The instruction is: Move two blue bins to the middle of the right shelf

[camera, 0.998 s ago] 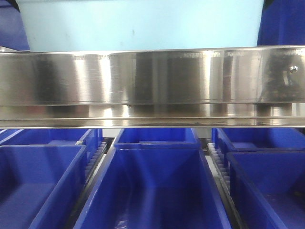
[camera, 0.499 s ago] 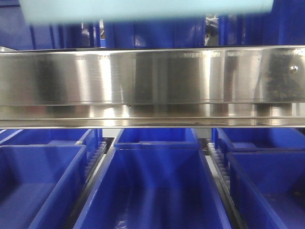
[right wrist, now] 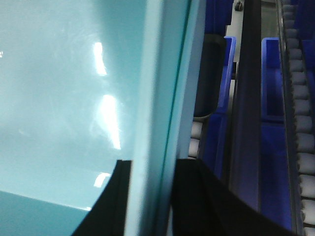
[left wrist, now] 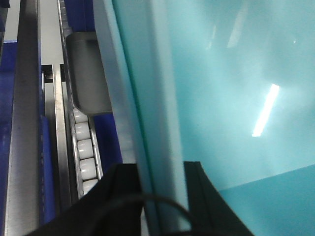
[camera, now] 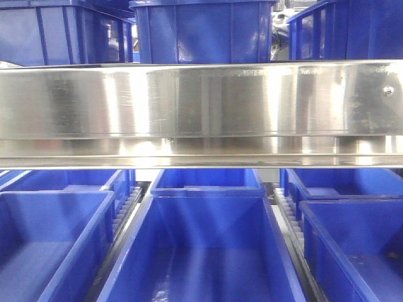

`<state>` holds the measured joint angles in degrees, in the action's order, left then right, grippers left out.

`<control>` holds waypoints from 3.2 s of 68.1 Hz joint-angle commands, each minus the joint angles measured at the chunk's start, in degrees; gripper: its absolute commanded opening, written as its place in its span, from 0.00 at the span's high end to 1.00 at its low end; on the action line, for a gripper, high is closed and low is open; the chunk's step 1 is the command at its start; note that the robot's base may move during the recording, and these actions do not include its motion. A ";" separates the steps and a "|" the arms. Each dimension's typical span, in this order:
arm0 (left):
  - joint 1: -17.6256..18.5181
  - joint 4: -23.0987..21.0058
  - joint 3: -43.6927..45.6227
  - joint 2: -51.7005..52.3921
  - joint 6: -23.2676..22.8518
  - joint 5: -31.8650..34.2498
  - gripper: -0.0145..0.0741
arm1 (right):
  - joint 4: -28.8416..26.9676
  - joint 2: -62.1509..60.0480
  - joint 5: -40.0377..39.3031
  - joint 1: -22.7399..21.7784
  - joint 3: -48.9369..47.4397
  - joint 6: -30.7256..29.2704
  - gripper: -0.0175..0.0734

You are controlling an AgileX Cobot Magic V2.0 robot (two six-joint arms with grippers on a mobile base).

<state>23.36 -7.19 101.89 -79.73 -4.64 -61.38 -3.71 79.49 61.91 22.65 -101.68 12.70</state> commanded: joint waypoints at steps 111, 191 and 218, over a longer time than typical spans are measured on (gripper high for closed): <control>0.27 -1.57 0.92 1.16 1.69 10.36 0.96 | 0.27 -0.86 -5.57 -0.18 -1.05 0.12 0.98; 0.27 -1.57 0.92 1.16 1.69 10.36 0.96 | 0.27 -0.86 -5.84 -0.18 -1.05 0.12 0.98; 0.27 -1.57 0.92 1.16 1.69 10.36 0.96 | 0.27 -0.86 -5.84 -0.18 -1.05 0.12 0.98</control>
<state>23.36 -7.09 101.89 -79.83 -4.20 -56.39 -3.16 79.59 60.12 22.65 -101.68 12.93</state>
